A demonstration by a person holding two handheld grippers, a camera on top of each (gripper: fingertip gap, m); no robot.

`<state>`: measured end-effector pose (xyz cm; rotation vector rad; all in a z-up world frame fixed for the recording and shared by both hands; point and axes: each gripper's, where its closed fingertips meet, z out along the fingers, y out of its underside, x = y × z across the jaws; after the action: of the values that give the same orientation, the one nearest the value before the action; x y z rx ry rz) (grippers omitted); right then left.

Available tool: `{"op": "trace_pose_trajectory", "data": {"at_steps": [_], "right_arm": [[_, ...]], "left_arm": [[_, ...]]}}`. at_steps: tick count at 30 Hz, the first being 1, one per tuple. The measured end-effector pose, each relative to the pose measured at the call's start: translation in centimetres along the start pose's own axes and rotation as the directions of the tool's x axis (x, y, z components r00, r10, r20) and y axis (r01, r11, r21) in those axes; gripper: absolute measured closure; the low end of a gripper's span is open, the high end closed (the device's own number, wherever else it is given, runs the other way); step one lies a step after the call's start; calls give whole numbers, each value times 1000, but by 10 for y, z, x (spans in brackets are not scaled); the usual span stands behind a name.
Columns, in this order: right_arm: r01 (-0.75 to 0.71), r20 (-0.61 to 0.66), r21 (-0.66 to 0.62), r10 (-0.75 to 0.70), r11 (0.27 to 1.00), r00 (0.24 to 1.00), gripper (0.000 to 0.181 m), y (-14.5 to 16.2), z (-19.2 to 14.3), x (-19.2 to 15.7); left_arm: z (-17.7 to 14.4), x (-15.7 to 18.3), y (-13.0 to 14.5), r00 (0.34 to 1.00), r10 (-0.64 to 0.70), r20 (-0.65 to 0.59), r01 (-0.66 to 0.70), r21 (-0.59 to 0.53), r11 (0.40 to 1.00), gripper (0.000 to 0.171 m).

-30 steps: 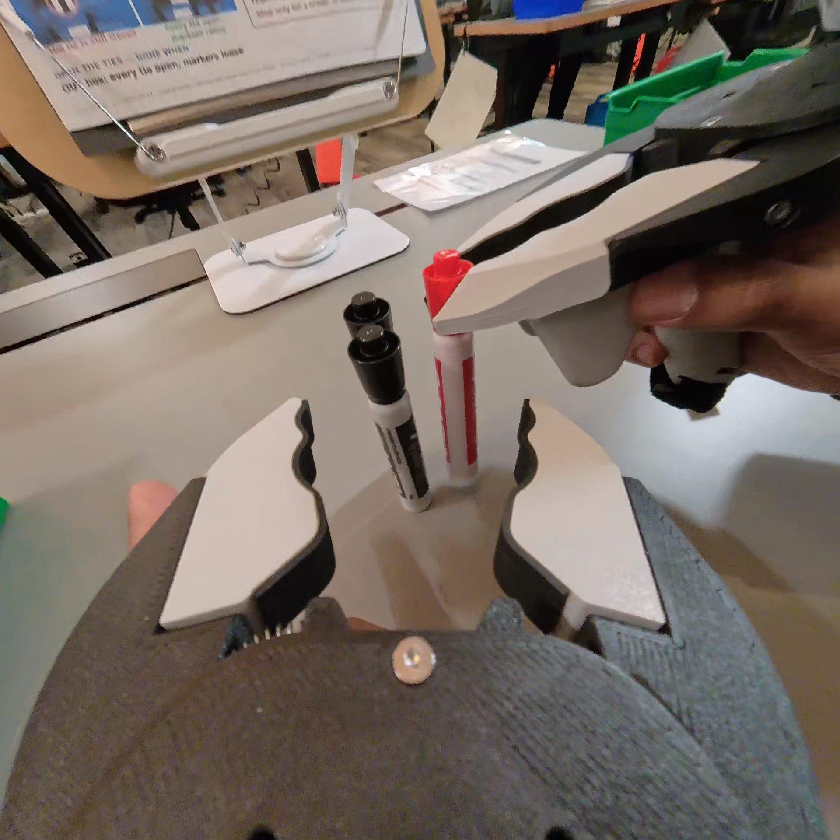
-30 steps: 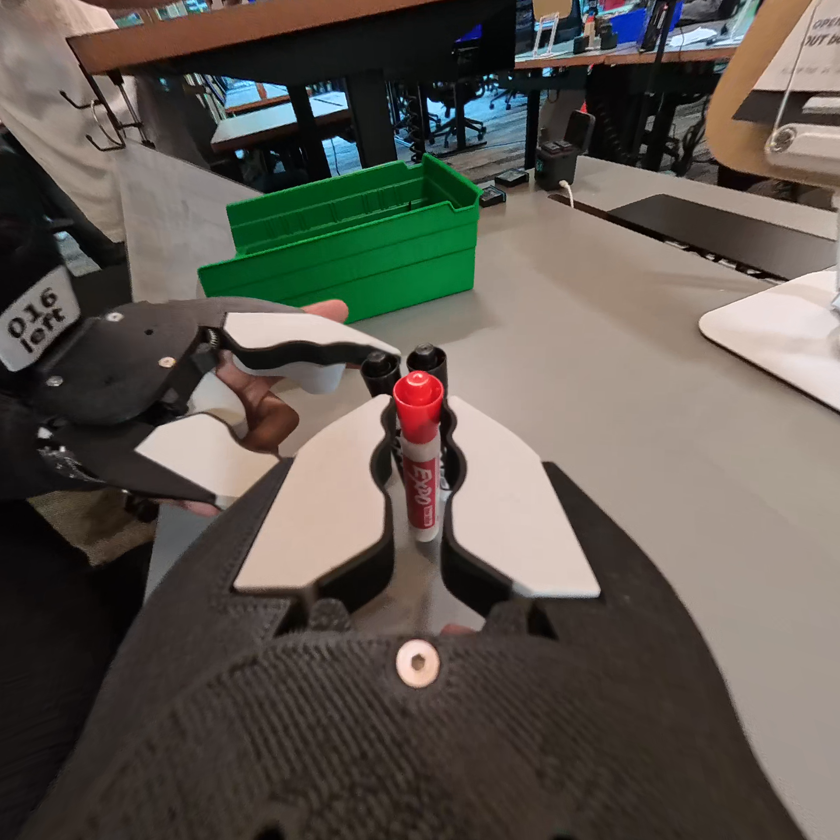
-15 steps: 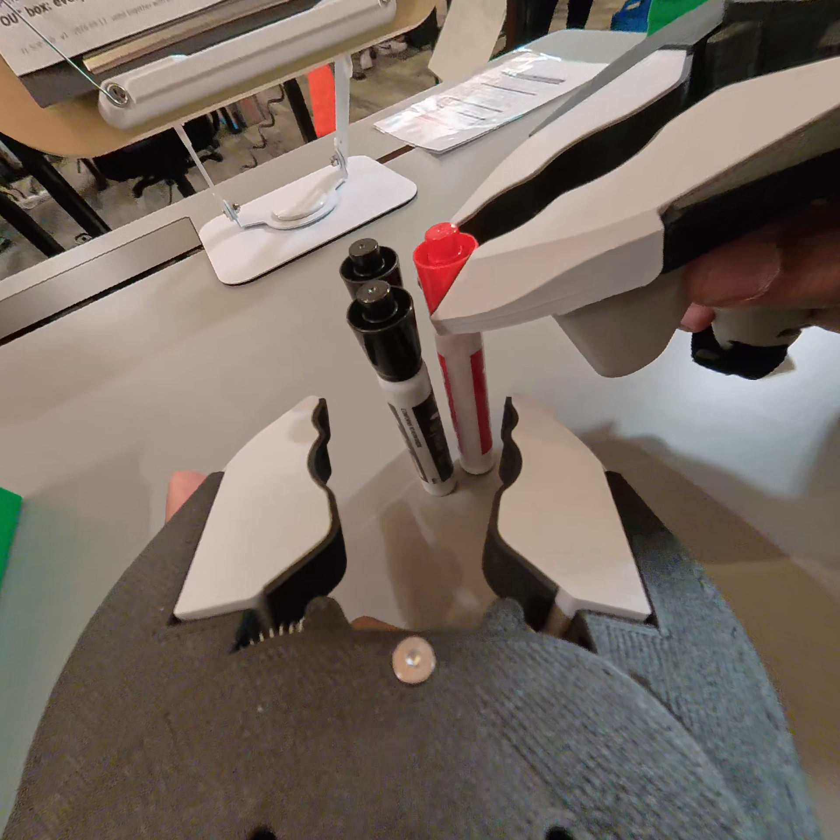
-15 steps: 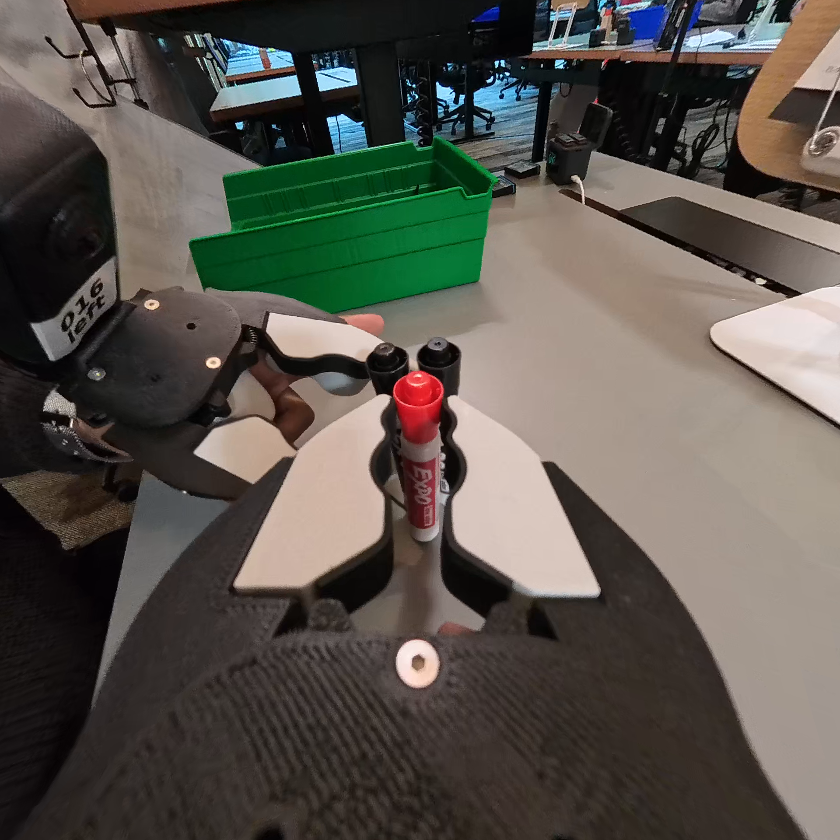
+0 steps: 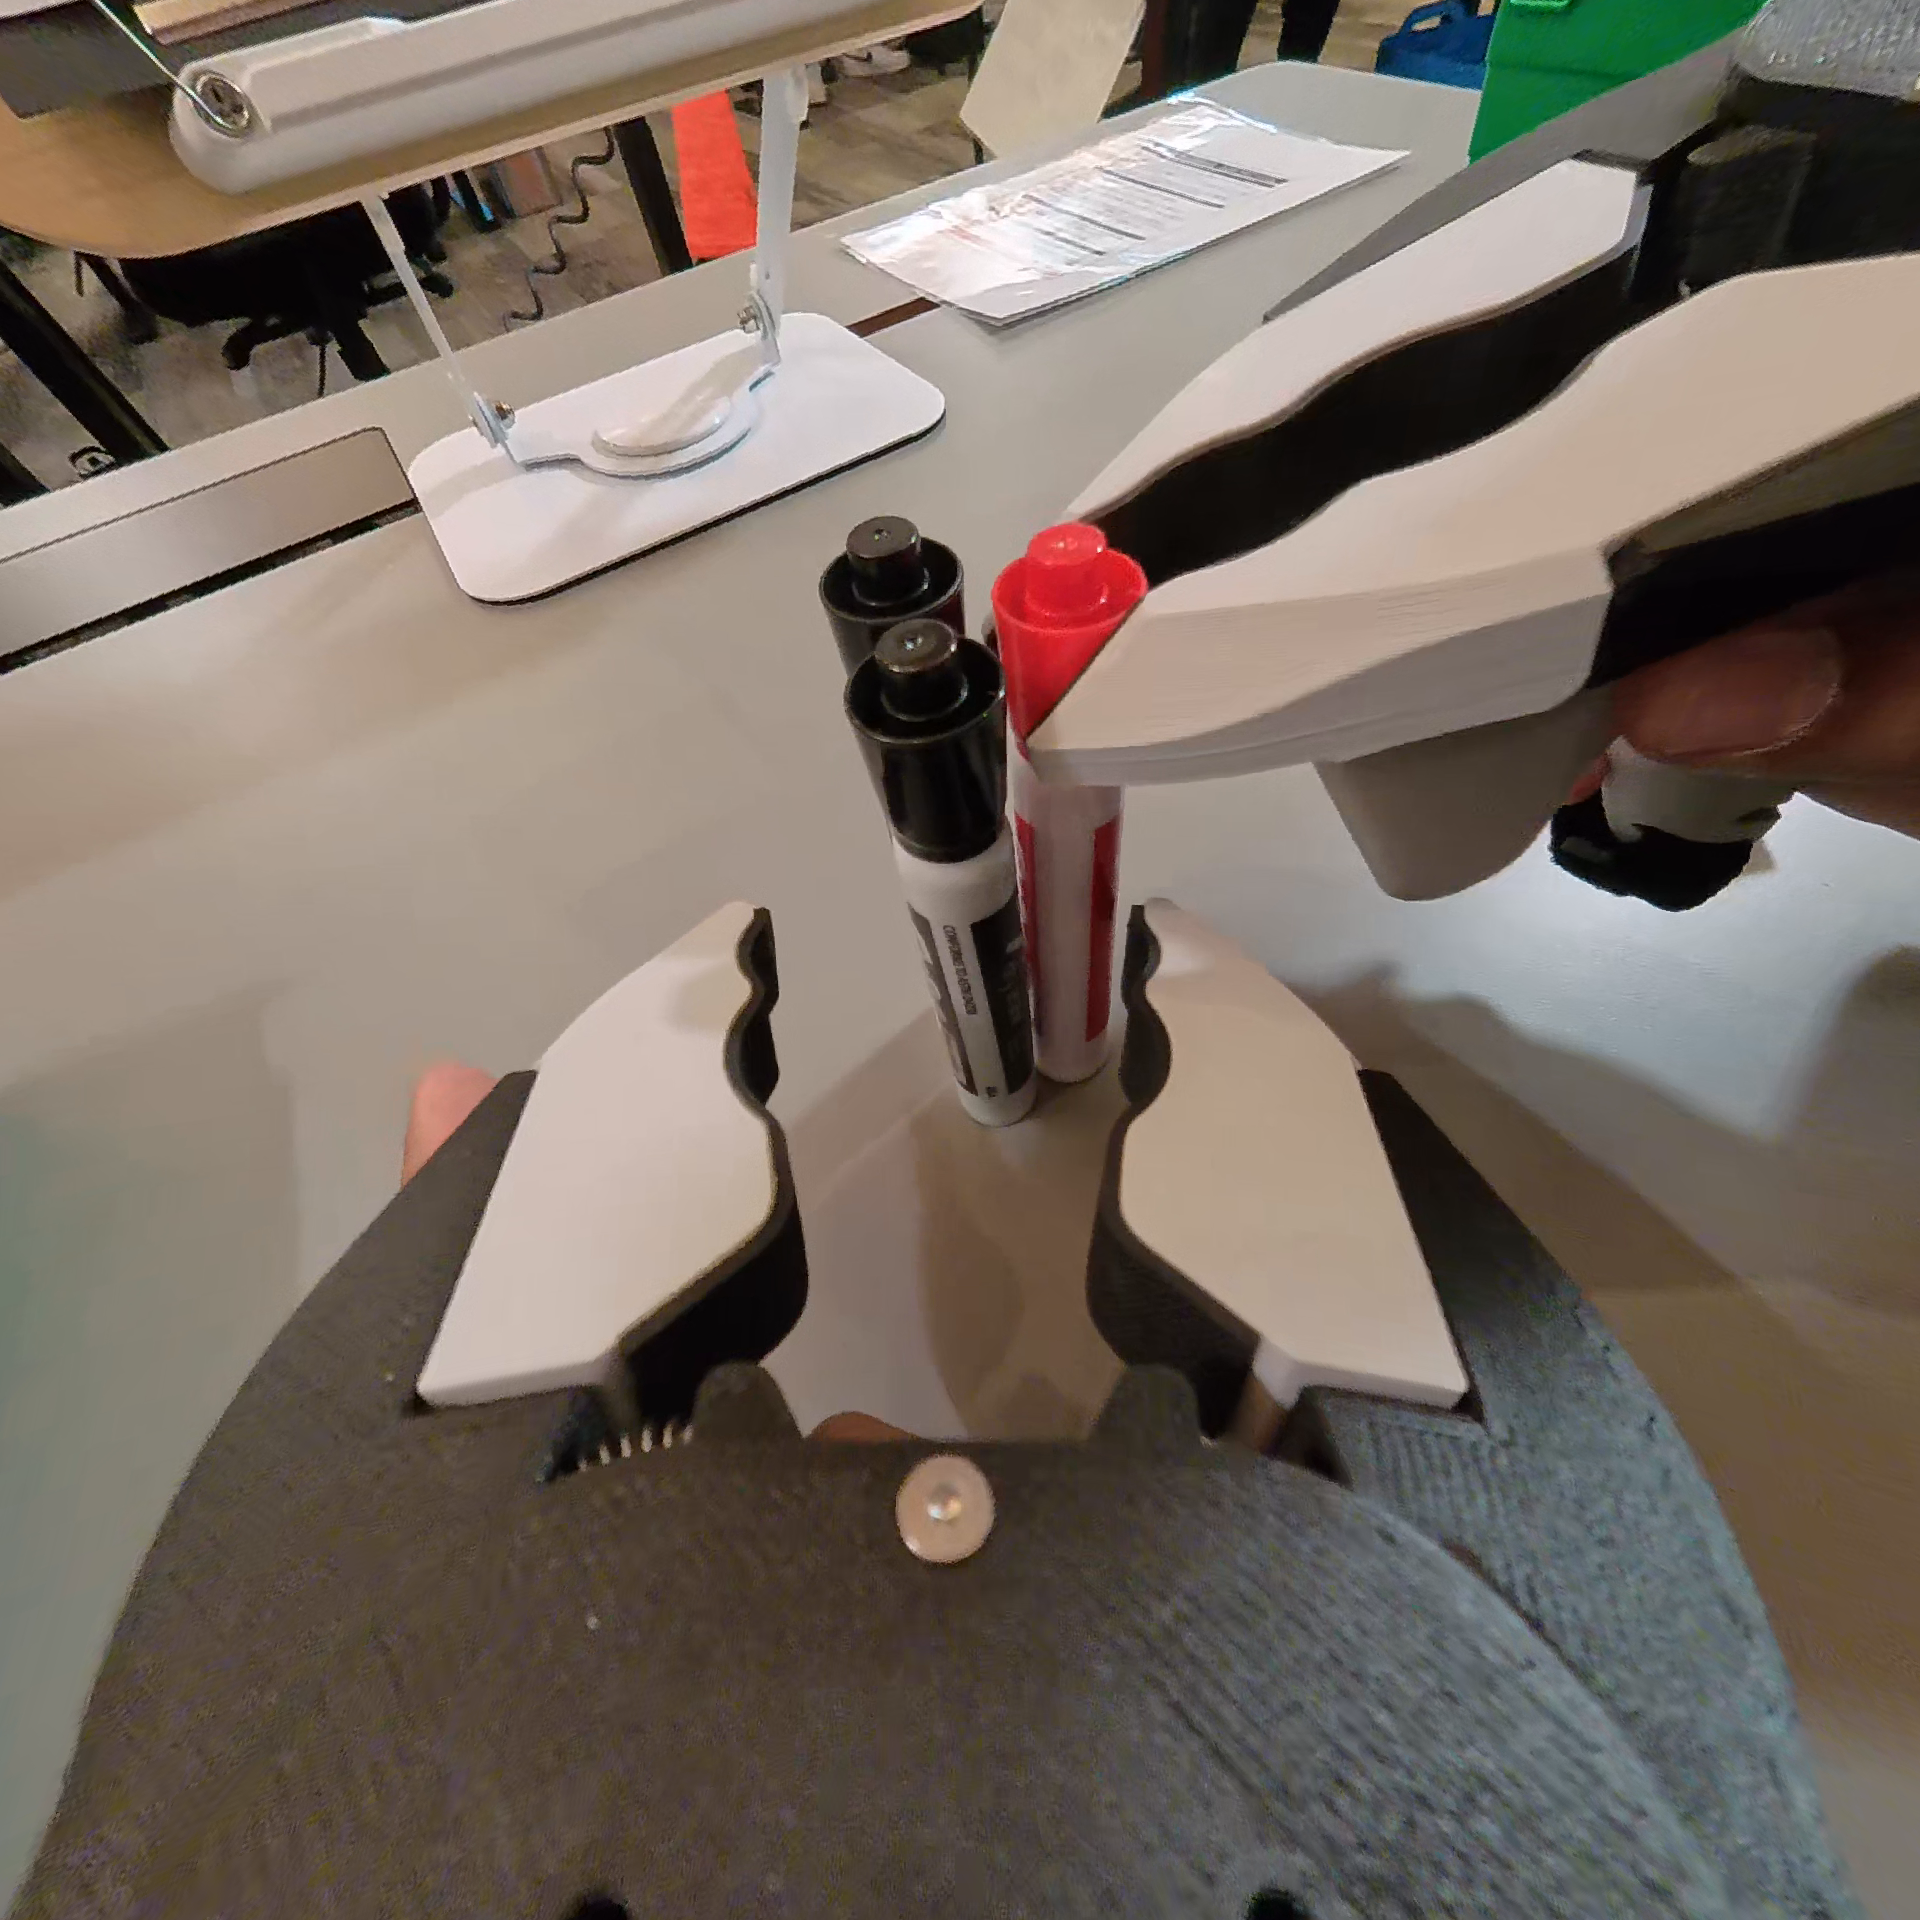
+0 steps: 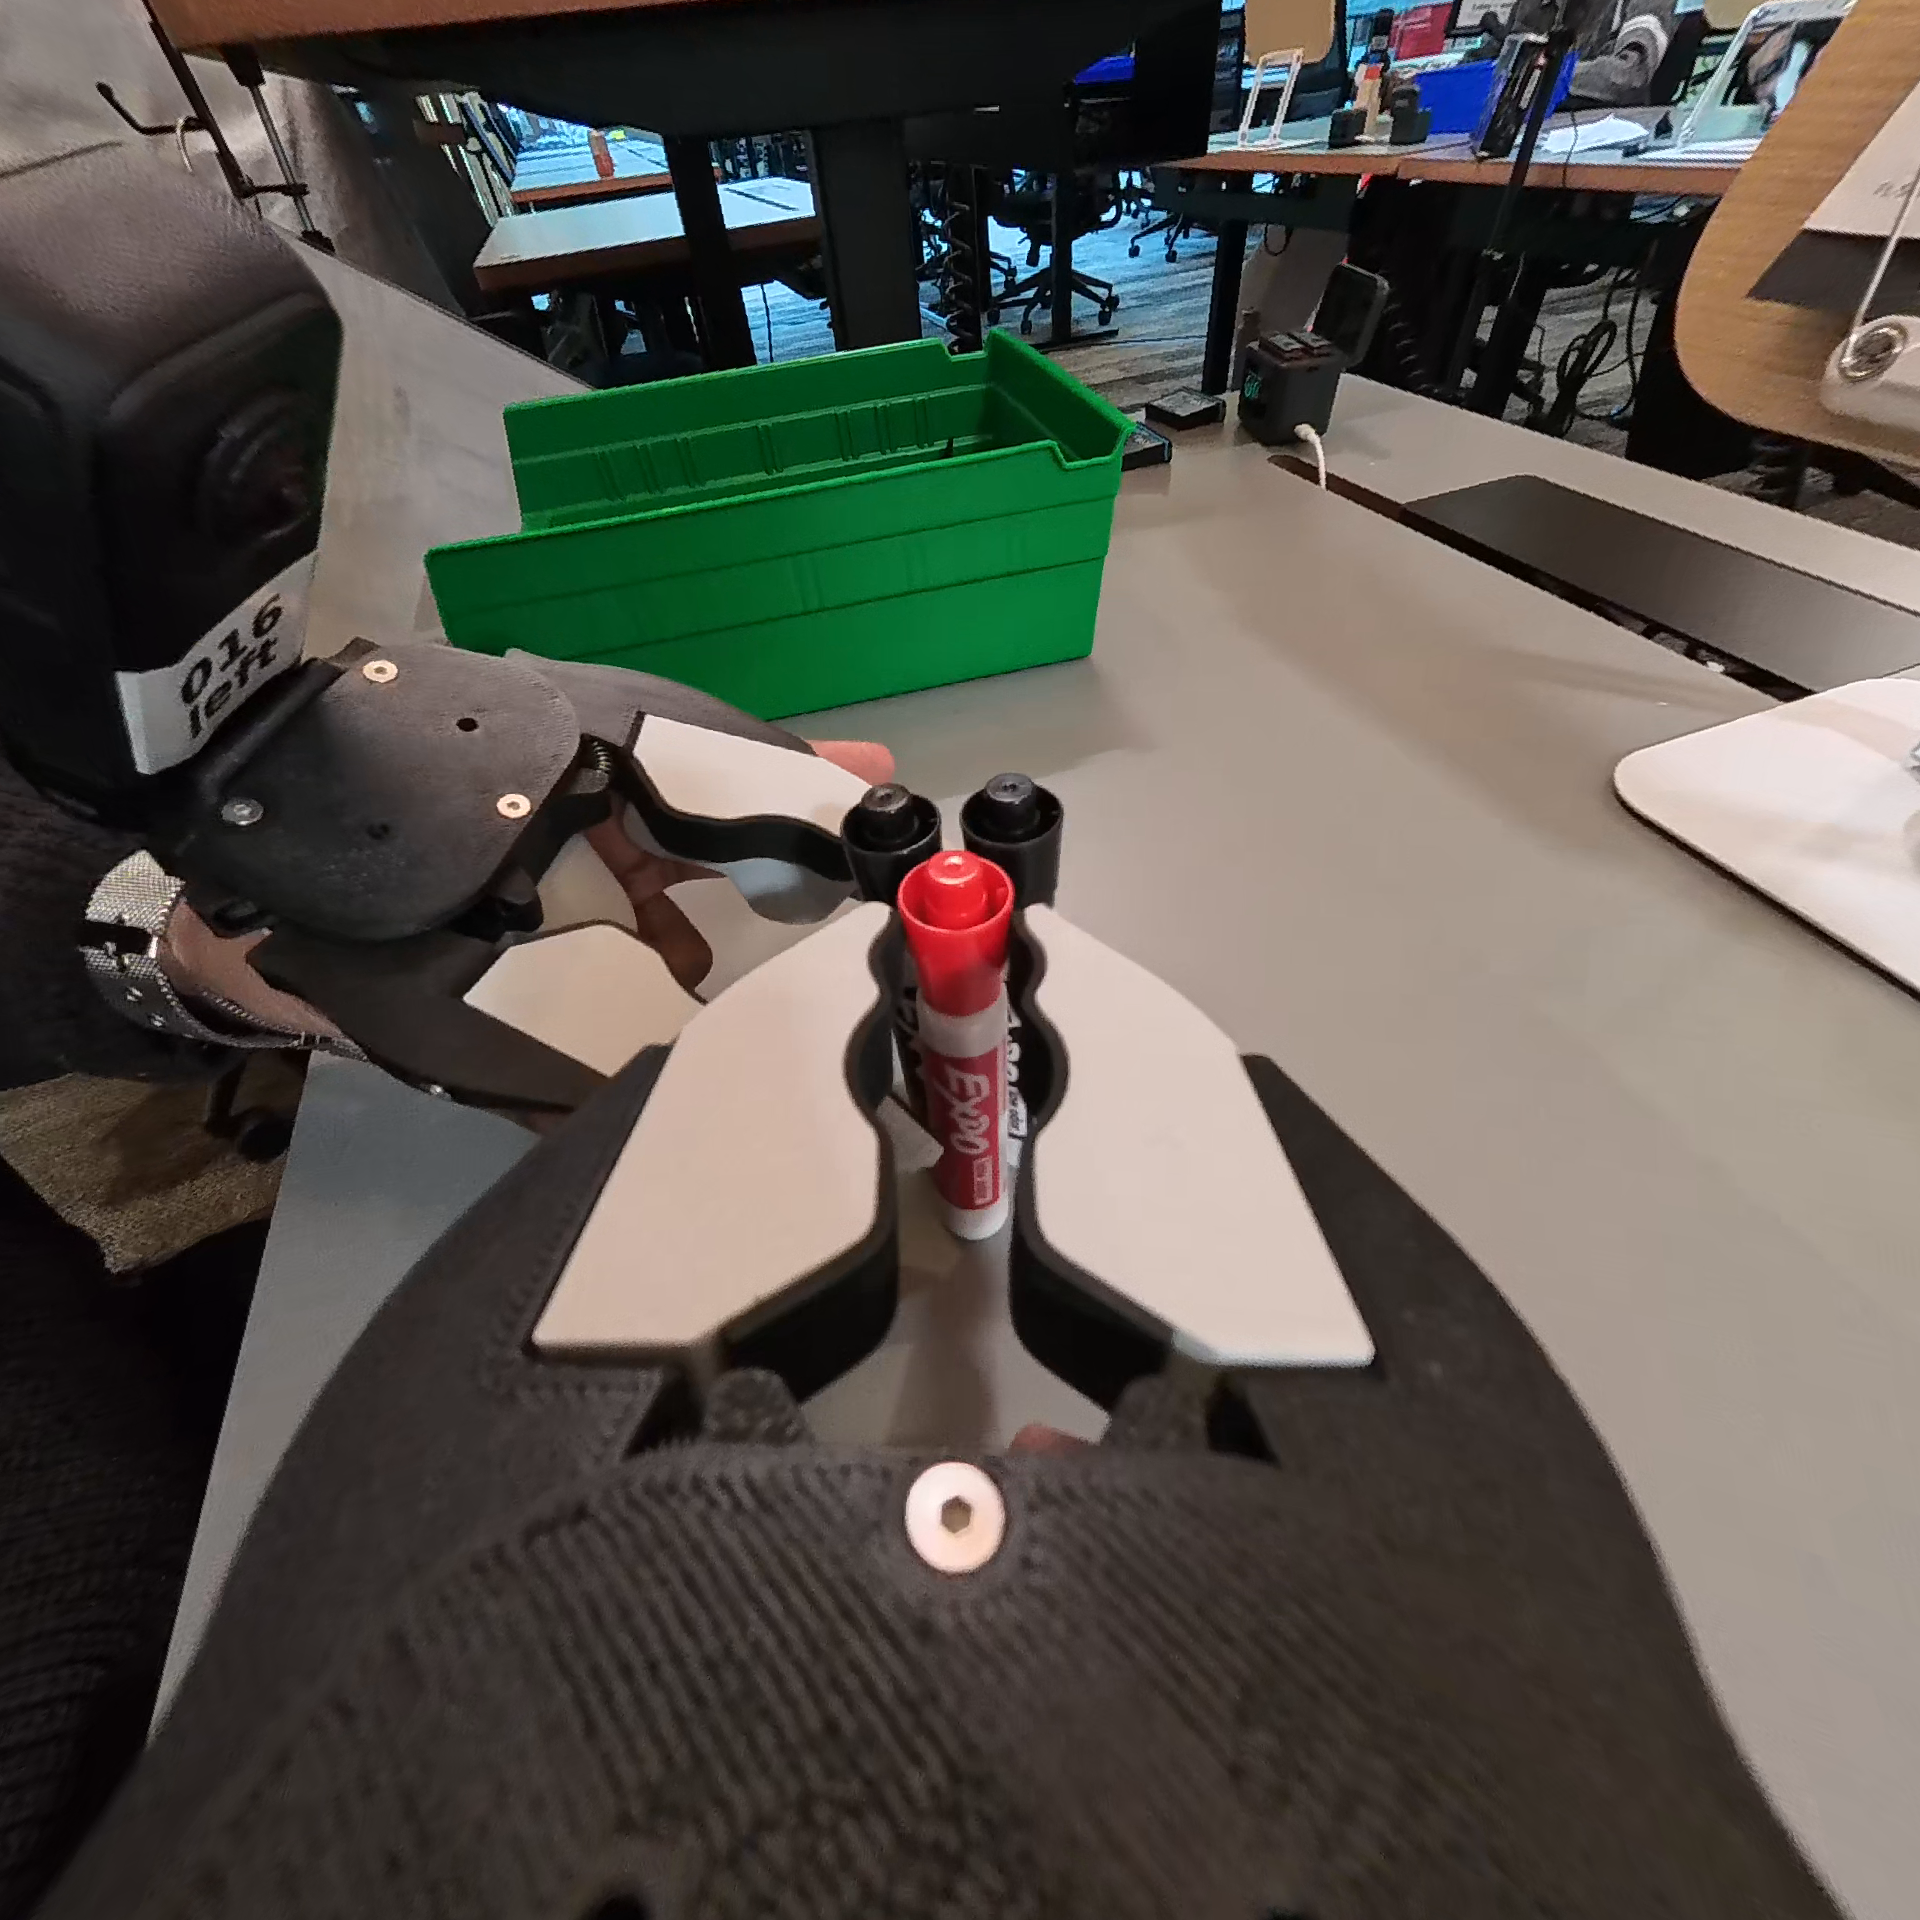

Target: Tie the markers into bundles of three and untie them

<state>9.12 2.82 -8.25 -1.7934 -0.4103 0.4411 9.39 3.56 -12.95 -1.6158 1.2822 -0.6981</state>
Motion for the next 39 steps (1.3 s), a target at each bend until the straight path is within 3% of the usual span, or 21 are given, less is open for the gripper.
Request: {"op": "trace_pose_trajectory", "data": {"at_steps": [15,19,23,27,32,36,39], "right_arm": [[-17,12,41,16,999,1000,139,-7,-12,1],[-24,6,25,24,999,1000,139,-4,-27,6],[-27,22,-161,31,987,999,161,32,-32,12],[8,72,-385,21,923,997,181,79,-22,5],[142,108,-471,-103,871,989,181,100,-6,-14],[242,59,-507,-247,828,967,181,105,4,-8],[231,45,-509,-242,829,969,181,104,6,-7]], "left_arm": [[1,1,4,1000,1,-8,-1,-30,1000,107],[0,10,12,998,4,-56,-9,-80,997,92],[-1,13,19,995,-7,-100,-5,-125,992,86],[0,12,34,986,-18,-165,-18,-214,977,86],[-2,3,48,967,-84,-239,10,-293,956,89],[-2,-3,53,954,-172,-245,84,-333,939,105],[-2,-4,54,955,-173,-241,84,-340,937,114]]}}
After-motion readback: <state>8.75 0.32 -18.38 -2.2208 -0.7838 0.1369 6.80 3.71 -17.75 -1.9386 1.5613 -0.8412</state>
